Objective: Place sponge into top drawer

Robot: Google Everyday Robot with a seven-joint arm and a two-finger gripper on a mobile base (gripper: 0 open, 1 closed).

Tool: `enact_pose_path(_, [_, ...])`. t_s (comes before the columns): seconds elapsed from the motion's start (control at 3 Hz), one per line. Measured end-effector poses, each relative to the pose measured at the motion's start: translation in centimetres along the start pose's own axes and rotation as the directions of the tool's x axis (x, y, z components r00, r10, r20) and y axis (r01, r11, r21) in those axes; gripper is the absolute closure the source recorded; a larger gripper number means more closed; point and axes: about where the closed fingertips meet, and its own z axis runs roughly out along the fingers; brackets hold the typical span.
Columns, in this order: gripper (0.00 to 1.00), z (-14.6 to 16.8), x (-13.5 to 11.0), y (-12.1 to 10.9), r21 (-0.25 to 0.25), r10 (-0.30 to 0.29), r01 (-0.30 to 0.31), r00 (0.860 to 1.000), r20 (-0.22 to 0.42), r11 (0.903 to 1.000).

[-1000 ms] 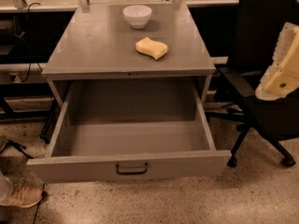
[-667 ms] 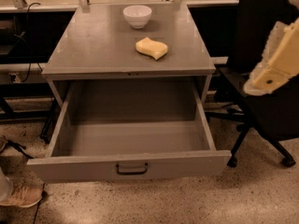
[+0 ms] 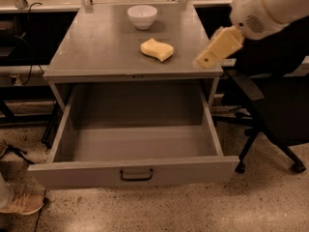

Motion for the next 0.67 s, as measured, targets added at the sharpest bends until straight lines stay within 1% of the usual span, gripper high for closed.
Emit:
enact_pose_path(0.33, [0.00,8.7,-2.3,-3.9,0.006,0.159,-0.160,0.983,0.093,0.9871])
enact_pose_path(0.67, [0.00,10.2,-2.4,-4.1,-0.002,0.190,-0.191,0.976,0.104,0.9816])
